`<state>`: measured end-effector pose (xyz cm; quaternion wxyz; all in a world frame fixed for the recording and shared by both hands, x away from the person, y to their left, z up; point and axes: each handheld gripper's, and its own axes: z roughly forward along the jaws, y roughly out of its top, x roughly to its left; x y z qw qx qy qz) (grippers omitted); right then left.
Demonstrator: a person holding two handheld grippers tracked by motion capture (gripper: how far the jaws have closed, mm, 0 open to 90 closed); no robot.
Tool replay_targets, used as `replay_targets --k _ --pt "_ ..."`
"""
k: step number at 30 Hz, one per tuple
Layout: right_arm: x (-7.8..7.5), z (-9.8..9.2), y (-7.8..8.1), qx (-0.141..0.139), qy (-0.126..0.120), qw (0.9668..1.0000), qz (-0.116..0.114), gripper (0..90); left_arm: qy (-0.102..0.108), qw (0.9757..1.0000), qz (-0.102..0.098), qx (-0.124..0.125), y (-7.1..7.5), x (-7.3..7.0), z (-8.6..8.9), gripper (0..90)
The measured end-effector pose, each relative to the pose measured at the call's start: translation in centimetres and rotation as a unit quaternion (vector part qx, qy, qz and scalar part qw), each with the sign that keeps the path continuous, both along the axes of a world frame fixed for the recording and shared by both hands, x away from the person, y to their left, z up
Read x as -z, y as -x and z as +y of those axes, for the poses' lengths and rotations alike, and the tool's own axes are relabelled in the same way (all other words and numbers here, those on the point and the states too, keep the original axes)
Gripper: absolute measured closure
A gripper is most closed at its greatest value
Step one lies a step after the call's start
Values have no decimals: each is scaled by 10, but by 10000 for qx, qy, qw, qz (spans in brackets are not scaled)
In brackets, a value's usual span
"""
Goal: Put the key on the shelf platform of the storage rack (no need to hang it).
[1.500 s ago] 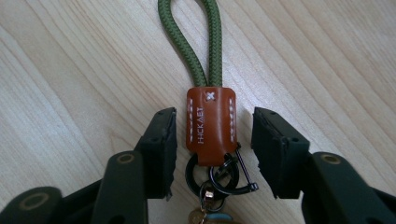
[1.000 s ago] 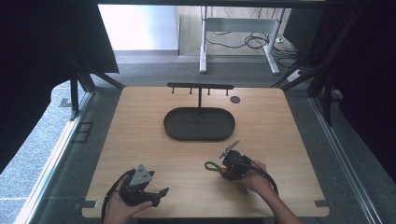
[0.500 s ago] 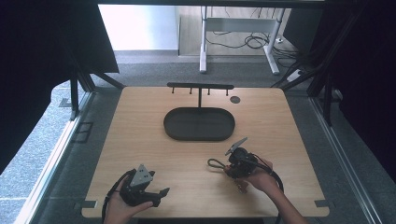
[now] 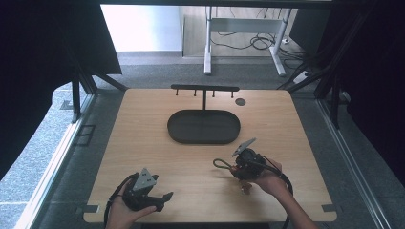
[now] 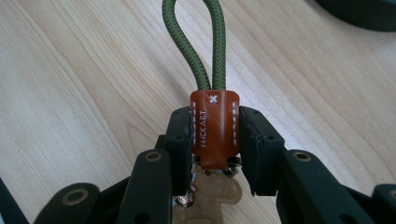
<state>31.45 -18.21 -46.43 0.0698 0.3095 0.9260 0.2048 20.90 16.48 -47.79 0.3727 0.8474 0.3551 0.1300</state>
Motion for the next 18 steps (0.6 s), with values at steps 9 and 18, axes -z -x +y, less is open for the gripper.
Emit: replay_targets --k 9,18 --pt "-12 0 0 -37 -24 9999 -141 667 17 10000 -10 -24 0 0 1 222" --pt "-26 0 -1 -55 -115 9995 -286 667 27 10000 -3 -6 0 0 1 221"
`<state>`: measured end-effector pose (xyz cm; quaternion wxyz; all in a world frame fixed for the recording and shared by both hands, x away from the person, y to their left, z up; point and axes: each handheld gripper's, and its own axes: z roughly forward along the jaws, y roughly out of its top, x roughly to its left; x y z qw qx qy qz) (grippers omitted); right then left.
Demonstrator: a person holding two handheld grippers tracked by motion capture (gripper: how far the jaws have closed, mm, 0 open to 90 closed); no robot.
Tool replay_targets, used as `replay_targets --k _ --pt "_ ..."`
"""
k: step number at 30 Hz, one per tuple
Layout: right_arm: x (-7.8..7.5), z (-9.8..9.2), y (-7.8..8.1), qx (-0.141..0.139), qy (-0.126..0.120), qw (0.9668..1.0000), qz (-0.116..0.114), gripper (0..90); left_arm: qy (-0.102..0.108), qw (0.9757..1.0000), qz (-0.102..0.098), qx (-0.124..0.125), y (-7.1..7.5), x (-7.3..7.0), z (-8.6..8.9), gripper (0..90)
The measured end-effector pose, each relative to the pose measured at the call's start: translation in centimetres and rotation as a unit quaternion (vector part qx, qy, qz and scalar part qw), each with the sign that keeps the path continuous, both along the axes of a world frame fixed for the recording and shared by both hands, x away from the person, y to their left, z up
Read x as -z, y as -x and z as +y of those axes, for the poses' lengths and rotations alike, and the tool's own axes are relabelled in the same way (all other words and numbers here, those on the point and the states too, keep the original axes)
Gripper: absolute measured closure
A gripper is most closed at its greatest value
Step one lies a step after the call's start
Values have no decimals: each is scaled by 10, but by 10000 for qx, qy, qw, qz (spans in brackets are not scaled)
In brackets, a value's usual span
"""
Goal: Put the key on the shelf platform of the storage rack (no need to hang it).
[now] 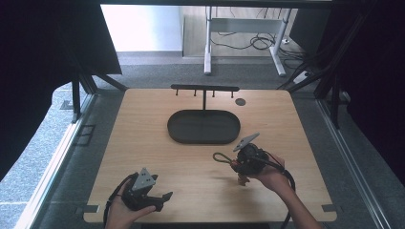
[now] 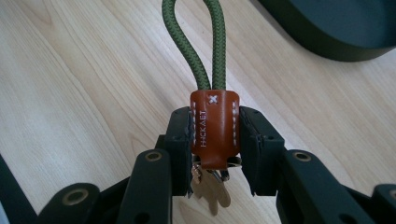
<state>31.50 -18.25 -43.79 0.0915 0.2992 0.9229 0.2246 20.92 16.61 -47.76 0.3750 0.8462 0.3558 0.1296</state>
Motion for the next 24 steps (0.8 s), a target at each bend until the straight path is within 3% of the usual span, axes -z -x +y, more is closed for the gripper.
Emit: replay_targets --k 24 --pt "-10 5 -5 -44 -32 9999 -110 667 -39 10000 12 49 0 2 -3 220"
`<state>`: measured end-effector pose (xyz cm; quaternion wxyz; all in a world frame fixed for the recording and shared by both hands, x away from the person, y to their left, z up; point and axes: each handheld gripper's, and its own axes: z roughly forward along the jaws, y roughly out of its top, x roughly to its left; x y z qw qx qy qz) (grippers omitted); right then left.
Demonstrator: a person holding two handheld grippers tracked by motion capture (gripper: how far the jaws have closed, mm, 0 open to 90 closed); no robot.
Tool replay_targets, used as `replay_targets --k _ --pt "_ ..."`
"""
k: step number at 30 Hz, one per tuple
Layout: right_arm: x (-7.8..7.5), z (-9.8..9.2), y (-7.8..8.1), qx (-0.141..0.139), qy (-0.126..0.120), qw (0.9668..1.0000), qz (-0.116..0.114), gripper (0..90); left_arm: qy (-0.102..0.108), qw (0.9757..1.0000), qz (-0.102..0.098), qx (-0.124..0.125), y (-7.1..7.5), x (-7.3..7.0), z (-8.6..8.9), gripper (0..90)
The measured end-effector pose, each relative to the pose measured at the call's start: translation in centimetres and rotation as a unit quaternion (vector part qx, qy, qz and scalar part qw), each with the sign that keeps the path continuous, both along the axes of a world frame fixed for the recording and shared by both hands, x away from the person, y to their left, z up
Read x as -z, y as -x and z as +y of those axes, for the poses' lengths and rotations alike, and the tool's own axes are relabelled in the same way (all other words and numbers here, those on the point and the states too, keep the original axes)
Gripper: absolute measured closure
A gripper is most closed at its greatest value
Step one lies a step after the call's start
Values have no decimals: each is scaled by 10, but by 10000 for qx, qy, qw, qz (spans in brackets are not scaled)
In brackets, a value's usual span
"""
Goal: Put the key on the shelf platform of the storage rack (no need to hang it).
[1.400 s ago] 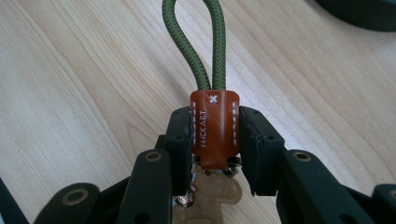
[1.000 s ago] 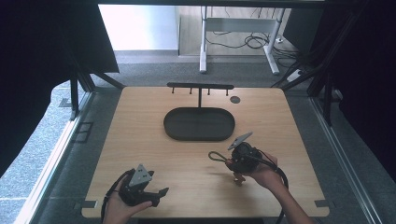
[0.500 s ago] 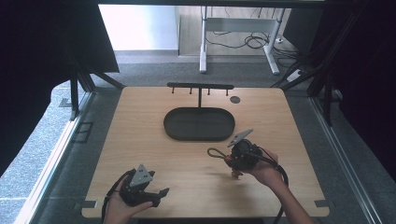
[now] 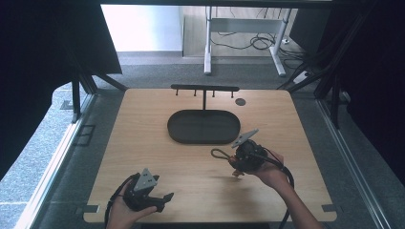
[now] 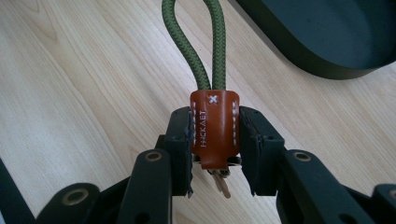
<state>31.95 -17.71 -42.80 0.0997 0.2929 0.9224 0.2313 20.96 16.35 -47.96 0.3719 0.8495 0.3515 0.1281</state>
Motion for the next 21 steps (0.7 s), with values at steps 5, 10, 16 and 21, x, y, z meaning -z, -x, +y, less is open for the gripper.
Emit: replay_targets --k 5,10,16,21 --pt "-3 0 -1 3 -17 10000 -39 667 -14 10000 29 -11 -1 1 0 221" --pt "-4 1 -2 -10 -34 10000 -56 667 -23 10000 30 8 0 1 -1 221" --pt "-5 3 -3 -24 -31 10000 -70 667 -27 10000 30 -7 -1 2 -1 221" --pt "-5 3 -4 -5 -31 10000 -81 667 -57 10000 52 26 -1 4 -4 220"
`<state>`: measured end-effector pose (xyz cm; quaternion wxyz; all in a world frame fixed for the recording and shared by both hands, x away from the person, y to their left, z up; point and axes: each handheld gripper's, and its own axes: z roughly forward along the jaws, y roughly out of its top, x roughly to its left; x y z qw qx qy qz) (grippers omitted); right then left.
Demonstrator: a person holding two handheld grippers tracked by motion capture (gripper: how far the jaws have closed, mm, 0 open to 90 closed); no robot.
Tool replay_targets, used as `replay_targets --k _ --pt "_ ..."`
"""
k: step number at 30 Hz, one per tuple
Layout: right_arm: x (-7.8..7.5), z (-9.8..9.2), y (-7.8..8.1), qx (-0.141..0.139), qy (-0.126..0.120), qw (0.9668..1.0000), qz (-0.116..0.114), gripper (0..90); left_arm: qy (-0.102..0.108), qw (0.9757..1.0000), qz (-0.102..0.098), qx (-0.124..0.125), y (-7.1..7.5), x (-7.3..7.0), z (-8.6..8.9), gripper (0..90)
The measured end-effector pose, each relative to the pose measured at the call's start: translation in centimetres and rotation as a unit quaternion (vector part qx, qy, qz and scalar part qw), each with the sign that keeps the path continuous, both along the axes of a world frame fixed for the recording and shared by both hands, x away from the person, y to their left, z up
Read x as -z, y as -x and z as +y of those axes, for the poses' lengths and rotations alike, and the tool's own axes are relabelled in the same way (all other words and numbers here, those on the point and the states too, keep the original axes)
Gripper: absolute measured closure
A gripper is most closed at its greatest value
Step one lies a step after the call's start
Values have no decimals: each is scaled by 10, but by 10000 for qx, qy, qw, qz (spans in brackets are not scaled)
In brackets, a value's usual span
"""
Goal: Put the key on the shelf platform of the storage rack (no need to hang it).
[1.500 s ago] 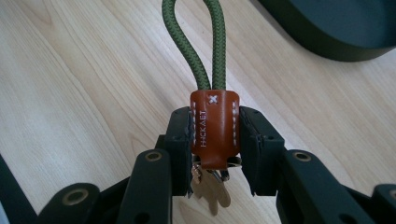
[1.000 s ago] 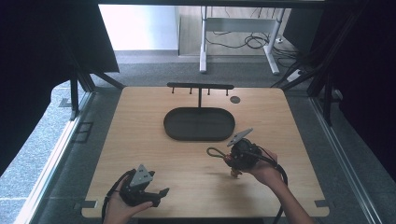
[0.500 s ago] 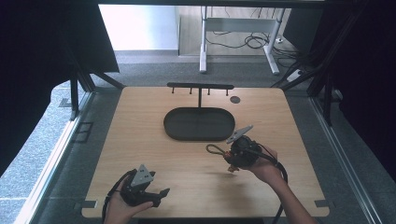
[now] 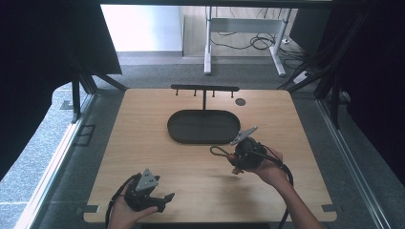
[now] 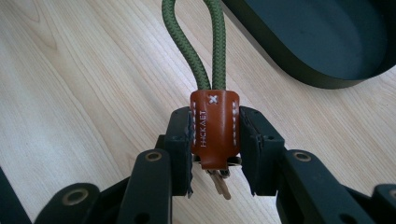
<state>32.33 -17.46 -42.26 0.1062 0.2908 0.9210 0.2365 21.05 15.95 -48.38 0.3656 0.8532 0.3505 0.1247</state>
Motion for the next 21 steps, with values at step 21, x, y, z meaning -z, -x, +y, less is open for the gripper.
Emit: replay_targets --k 21 --pt "-1 5 -3 -36 12 10000 -28 667 -61 9999 35 100 0 3 -6 219"
